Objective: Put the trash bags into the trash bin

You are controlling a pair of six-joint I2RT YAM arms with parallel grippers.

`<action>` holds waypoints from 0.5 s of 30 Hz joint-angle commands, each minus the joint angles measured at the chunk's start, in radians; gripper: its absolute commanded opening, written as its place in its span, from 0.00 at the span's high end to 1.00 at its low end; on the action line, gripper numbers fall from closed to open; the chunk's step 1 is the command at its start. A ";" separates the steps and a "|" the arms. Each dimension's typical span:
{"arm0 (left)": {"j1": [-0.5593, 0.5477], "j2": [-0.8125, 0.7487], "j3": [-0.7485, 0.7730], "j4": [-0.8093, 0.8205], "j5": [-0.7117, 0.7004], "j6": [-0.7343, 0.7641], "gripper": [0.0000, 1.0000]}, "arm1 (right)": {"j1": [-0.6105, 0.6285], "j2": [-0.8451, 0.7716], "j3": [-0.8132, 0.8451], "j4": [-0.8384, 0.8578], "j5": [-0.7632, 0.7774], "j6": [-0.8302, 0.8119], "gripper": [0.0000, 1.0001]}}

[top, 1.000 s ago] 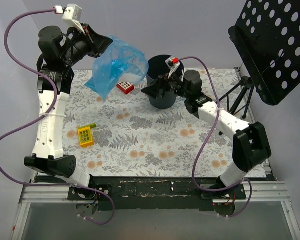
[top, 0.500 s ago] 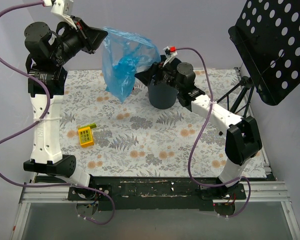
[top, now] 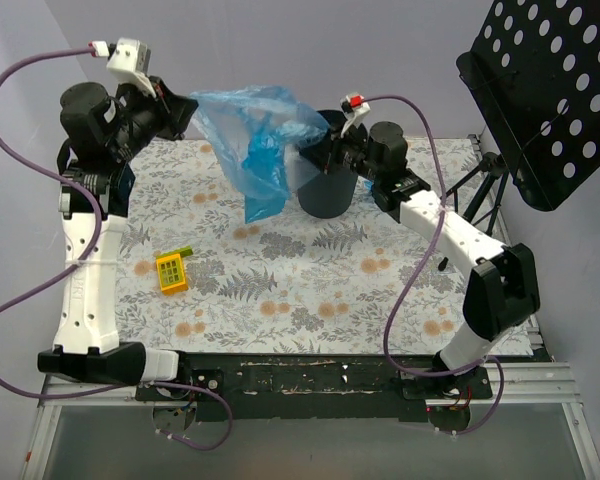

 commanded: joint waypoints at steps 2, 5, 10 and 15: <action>0.022 -0.189 -0.283 0.029 -0.133 0.252 1.00 | -0.085 -0.192 -0.125 -0.435 -0.167 -0.257 0.90; 0.022 -0.257 -0.412 -0.043 -0.047 0.285 1.00 | -0.128 -0.261 -0.168 -0.611 -0.251 -0.392 0.99; 0.022 -0.363 -0.641 -0.039 0.277 0.213 1.00 | -0.120 -0.298 -0.115 -0.792 -0.469 -0.453 0.99; 0.021 -0.362 -0.750 0.026 0.440 0.030 1.00 | -0.077 -0.238 -0.025 -0.850 -0.538 -0.395 0.99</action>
